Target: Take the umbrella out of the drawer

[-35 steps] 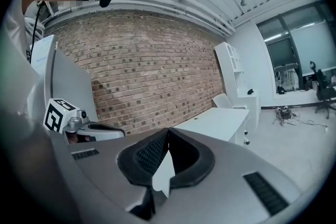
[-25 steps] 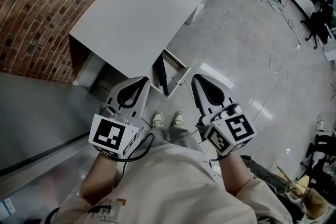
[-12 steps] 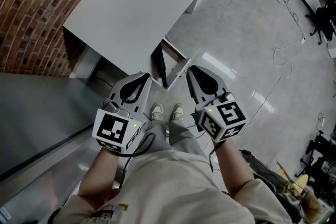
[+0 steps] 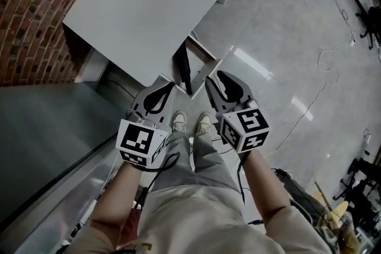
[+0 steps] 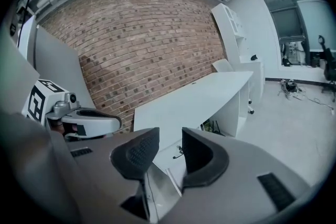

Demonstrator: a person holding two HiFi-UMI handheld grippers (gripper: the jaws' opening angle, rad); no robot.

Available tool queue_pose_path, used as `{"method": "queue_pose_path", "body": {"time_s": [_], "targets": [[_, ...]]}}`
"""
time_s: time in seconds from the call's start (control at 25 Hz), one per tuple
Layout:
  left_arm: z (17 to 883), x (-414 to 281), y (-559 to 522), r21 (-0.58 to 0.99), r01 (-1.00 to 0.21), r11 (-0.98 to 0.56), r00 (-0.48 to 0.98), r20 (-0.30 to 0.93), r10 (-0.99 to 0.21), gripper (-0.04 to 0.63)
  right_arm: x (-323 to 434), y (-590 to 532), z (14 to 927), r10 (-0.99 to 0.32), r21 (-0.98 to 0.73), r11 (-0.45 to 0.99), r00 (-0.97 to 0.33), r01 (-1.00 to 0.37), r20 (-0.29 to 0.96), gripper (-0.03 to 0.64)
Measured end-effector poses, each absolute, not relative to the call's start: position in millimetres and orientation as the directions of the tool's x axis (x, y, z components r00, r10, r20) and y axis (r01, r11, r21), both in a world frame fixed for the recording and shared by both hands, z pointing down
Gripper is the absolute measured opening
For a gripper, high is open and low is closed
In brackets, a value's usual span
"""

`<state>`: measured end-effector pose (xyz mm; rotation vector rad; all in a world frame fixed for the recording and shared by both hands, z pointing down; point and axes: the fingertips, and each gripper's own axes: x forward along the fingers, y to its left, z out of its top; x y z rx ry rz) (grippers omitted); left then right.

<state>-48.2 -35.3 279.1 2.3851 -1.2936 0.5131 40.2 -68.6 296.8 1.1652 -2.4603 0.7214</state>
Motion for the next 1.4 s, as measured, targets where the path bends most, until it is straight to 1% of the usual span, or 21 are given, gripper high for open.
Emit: {"method": "queue_pose_path", "body": {"time_s": [0.12, 0.36, 0.48, 0.68, 0.84, 1.0, 1.12, 1.4], "targets": [[304.8, -44.2, -42.7, 0.160, -0.840, -0.518, 0.524, 0.488, -0.698, 0.008, 34.4, -79.4, 324.2, -0.610, -0.307, 0.534, -0.610, -0.788, 0.505, 0.115], [352.6, -21.5, -43.5, 0.107, -0.770, -0.629, 0.598, 0.463, -0.654, 0.008, 25.3, -83.8, 391.9, -0.588, -0.300, 0.520, -0.590, -0.800, 0.553, 0.124], [384.2, -18.9, -42.0, 0.063, -0.747, -0.661, 0.602, 0.485, -0.634, 0.008, 24.4, -85.4, 428.9, -0.575, -0.302, 0.507, -0.578, -0.807, 0.579, 0.124], [442.3, -27.0, -38.4, 0.127, -0.774, -0.621, 0.580, 0.535, -0.614, 0.008, 26.9, -89.4, 484.6, -0.563, -0.311, 0.480, -0.560, -0.820, 0.608, 0.124], [488.4, -39.1, -41.0, 0.175, -0.802, -0.571, 0.556, 0.567, -0.608, 0.008, 19.7, -86.7, 529.7, -0.531, -0.304, 0.495, -0.561, -0.814, 0.636, 0.124], [530.4, -51.3, -47.8, 0.187, -0.821, -0.540, 0.535, 0.582, -0.612, 0.008, 13.4, -78.4, 577.6, -0.483, -0.313, 0.506, -0.564, -0.804, 0.669, 0.124], [559.3, -59.8, -51.2, 0.189, -0.831, -0.524, 0.522, 0.590, -0.615, 0.008, 7.2, -78.2, 613.1, -0.479, -0.296, 0.505, -0.548, -0.811, 0.686, 0.130], [620.1, -71.2, -49.3, 0.232, -0.828, -0.510, 0.538, 0.587, -0.605, 0.008, -8.6, -74.8, 689.2, -0.437, -0.299, 0.497, -0.532, -0.815, 0.725, 0.141]]}}
